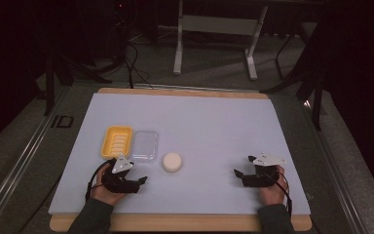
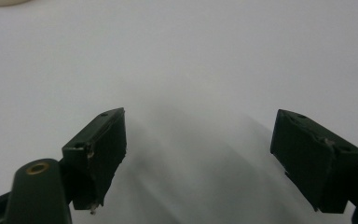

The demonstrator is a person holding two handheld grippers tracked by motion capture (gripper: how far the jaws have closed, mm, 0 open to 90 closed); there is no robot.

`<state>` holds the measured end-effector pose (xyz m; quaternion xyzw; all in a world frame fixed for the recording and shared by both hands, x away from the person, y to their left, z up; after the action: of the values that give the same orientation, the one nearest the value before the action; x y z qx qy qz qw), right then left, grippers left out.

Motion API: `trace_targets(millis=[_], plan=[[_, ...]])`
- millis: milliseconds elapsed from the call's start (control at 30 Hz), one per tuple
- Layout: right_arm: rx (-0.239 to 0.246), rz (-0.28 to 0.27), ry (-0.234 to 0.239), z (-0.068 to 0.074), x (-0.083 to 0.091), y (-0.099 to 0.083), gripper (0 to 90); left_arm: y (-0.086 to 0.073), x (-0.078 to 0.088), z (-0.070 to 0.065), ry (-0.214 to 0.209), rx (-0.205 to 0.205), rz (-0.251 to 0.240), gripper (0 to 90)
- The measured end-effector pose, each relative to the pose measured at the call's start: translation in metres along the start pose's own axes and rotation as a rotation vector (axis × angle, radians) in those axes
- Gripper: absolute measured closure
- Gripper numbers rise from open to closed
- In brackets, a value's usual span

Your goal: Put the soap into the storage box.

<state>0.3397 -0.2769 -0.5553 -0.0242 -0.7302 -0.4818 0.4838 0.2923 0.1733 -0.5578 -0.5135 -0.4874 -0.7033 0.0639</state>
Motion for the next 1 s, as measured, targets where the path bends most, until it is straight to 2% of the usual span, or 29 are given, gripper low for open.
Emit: trace_targets(millis=[67,367,567,767,800,900,933,967,1000], plan=[[0.001,-0.001,0.001,0.000,0.000,0.000,18.0,0.001,0.001,-0.001,-0.001,-0.012,-0.004,27.1],[0.000,-0.006,0.003,-0.001,0.001,0.000,18.0,0.003,0.000,0.001,-0.004,-0.016,0.002,28.3],[0.000,-0.008,-0.002,0.000,0.001,0.000,18.0,0.005,-0.001,-0.001,-0.051,-0.024,0.009,30.0],[-0.002,-0.015,-0.005,0.000,0.002,0.000,18.0,0.014,0.003,-0.006,-0.061,-0.068,0.018,29.7],[-0.001,-0.018,-0.007,0.000,0.002,-0.001,18.0,0.018,0.004,-0.007,-0.073,-0.082,0.019,29.7],[-0.002,-0.021,-0.008,0.000,0.002,-0.001,18.0,0.021,0.003,-0.008,-0.084,-0.104,0.035,29.0],[-0.001,-0.024,-0.009,0.000,0.002,-0.001,18.0,0.025,0.002,-0.009,-0.088,-0.125,0.051,28.9],[-0.001,-0.025,-0.008,-0.001,0.002,-0.001,17.9,0.025,0.002,-0.009,-0.088,-0.125,0.051,28.7],[-0.001,-0.025,-0.008,0.000,0.002,-0.001,17.9,0.030,0.000,-0.010,-0.089,-0.145,0.068,28.3]])
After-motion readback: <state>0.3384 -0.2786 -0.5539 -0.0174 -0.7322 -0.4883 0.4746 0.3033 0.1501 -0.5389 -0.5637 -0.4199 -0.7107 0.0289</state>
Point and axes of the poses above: each handheld gripper's, and its own axes: x roughly backward along the jaws, y roughly out of its top, z roughly to its left, the point moved 3 cm from there along -x, roughly forward along the jaws, and after that the axes turned 10 degrees about z, right-handed, at the moved point
